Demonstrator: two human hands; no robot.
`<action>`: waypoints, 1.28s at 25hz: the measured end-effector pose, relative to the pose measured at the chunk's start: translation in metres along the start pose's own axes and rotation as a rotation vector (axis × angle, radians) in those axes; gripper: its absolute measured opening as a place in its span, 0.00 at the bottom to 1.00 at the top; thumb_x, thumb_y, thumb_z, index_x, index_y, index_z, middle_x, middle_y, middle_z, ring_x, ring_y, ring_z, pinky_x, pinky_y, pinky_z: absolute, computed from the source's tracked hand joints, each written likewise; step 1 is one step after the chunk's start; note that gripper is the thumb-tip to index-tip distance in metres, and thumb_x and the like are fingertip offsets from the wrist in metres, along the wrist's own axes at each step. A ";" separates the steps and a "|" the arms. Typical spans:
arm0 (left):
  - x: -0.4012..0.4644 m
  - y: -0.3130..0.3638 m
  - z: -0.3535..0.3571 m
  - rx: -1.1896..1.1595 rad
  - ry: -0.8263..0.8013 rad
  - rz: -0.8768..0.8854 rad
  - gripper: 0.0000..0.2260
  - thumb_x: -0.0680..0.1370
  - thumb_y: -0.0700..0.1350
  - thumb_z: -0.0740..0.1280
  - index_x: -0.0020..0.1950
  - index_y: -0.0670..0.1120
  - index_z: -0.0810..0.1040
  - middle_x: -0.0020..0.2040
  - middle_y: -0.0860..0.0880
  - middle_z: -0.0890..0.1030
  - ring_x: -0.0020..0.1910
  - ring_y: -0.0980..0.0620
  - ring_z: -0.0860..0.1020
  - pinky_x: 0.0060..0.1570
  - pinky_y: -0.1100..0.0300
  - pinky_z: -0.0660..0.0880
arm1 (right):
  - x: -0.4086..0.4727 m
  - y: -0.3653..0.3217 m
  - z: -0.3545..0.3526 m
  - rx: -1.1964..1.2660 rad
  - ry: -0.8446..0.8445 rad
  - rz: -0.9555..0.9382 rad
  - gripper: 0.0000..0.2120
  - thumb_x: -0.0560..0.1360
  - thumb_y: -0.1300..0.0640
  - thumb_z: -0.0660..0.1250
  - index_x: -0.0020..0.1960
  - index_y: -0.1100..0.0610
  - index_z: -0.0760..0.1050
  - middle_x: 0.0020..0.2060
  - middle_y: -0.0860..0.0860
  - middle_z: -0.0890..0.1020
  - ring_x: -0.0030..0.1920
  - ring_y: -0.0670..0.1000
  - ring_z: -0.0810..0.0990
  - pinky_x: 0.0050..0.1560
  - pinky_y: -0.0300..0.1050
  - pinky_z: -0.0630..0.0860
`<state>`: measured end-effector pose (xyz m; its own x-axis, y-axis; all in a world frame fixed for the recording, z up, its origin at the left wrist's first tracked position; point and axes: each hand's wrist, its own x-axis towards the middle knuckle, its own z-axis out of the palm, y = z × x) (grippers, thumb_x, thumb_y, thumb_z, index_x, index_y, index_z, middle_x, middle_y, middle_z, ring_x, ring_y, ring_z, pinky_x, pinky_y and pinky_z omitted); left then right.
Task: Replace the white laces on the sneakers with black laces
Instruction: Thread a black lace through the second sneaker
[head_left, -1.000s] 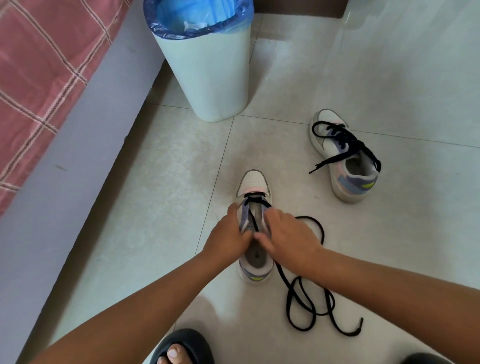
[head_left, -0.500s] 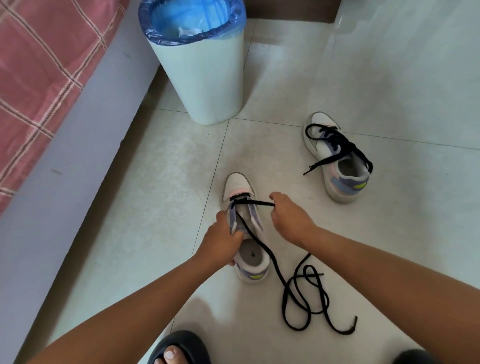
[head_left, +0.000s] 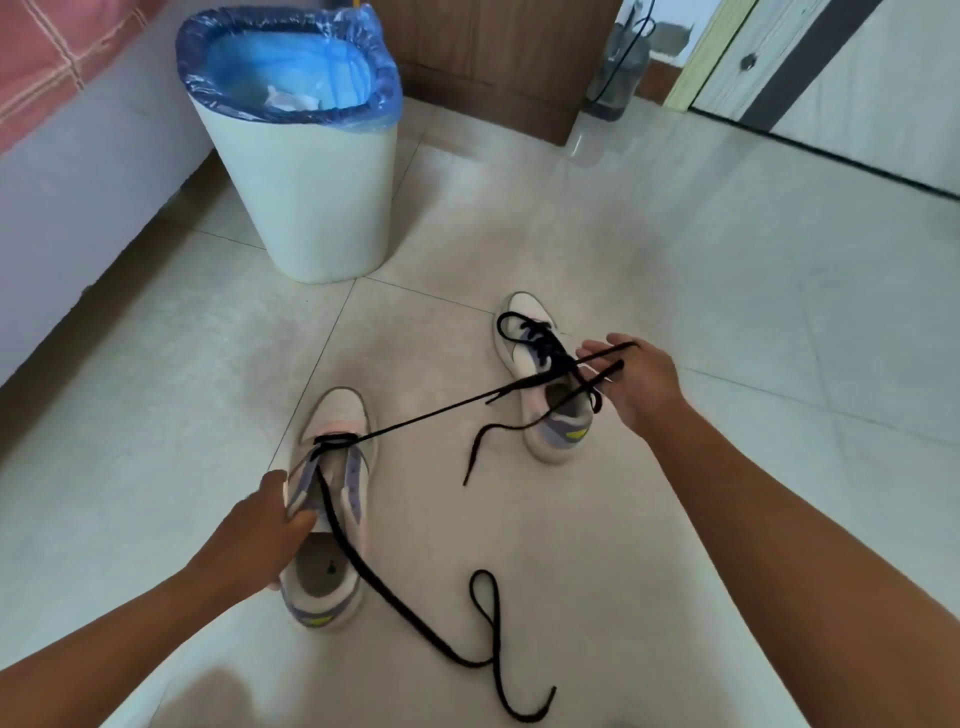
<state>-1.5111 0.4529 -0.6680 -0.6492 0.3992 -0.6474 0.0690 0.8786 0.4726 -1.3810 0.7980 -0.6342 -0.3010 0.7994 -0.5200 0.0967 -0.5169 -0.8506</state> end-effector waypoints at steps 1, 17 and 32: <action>0.001 0.000 -0.002 0.011 0.011 -0.010 0.16 0.79 0.43 0.61 0.65 0.41 0.64 0.44 0.43 0.76 0.31 0.43 0.78 0.27 0.59 0.70 | 0.004 -0.008 -0.010 0.029 0.008 0.010 0.11 0.78 0.71 0.49 0.46 0.62 0.68 0.43 0.63 0.78 0.42 0.58 0.80 0.47 0.52 0.77; 0.018 -0.006 -0.020 0.029 0.072 -0.048 0.14 0.77 0.43 0.63 0.62 0.43 0.69 0.44 0.40 0.77 0.27 0.42 0.80 0.32 0.57 0.71 | 0.022 -0.029 -0.200 0.006 0.341 0.201 0.15 0.79 0.69 0.50 0.38 0.57 0.66 0.22 0.51 0.78 0.22 0.47 0.78 0.42 0.50 0.73; 0.031 0.006 -0.028 0.227 0.250 0.175 0.14 0.79 0.50 0.61 0.60 0.44 0.74 0.57 0.43 0.70 0.56 0.44 0.73 0.51 0.56 0.69 | -0.078 0.080 -0.069 -0.887 -0.496 0.648 0.18 0.78 0.52 0.62 0.46 0.66 0.82 0.30 0.52 0.70 0.29 0.47 0.64 0.29 0.37 0.66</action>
<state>-1.5525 0.4628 -0.6685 -0.7755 0.4969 -0.3895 0.3433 0.8496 0.4003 -1.2845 0.7151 -0.6668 -0.2684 0.1641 -0.9492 0.9245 -0.2331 -0.3017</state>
